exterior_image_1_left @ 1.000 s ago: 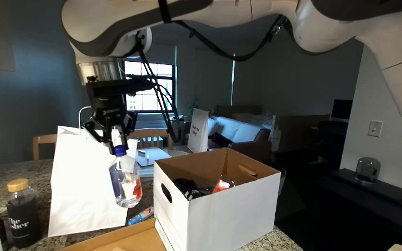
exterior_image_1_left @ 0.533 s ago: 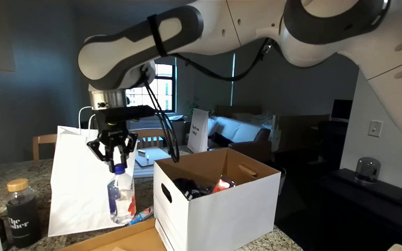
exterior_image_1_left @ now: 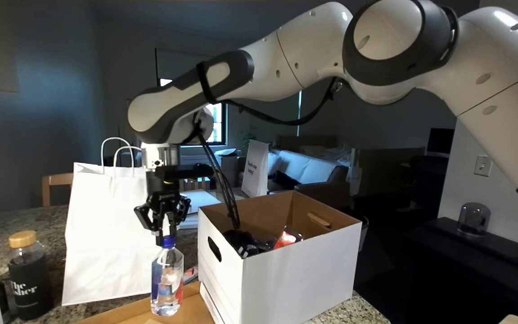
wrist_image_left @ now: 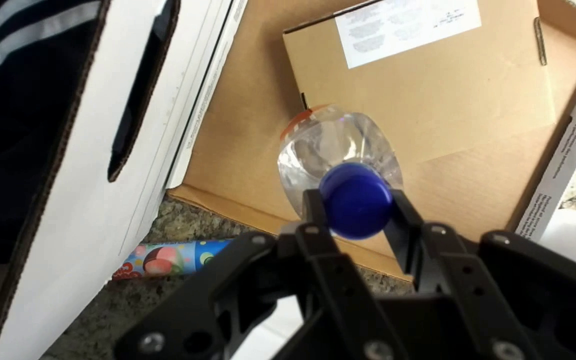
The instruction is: Remove smaller box and three bottles from the bigger box and you put them on the table
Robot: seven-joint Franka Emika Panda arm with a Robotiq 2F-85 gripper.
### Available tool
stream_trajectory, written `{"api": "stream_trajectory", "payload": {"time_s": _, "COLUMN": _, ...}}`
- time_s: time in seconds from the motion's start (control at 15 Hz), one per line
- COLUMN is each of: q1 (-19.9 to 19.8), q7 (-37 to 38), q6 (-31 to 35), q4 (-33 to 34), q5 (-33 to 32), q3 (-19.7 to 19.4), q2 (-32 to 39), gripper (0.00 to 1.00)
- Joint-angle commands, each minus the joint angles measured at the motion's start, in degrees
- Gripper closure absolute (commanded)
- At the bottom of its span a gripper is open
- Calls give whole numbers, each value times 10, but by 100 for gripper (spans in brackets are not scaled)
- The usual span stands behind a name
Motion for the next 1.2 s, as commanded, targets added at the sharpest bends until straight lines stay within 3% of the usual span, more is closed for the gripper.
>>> {"api": "stream_trajectory", "payload": {"time_s": 0.0, "q1": -5, "q7": -37, "q6": -31, "q4": 23, "q5": 24, "q3": 0, "q2": 16, "gripper": 87}}
{"api": "stream_trajectory", "payload": {"time_s": 0.53, "q1": 40, "q7": 12, "q6": 14, "q4": 21, "q5": -19, "q3": -32, "q2": 36, "gripper": 87}}
{"api": "stream_trajectory", "payload": {"time_s": 1.13, "q1": 45, "q7": 44, "q6": 41, "q4": 8, "q5": -18, "q3": -58, "q2": 16, "gripper": 87}}
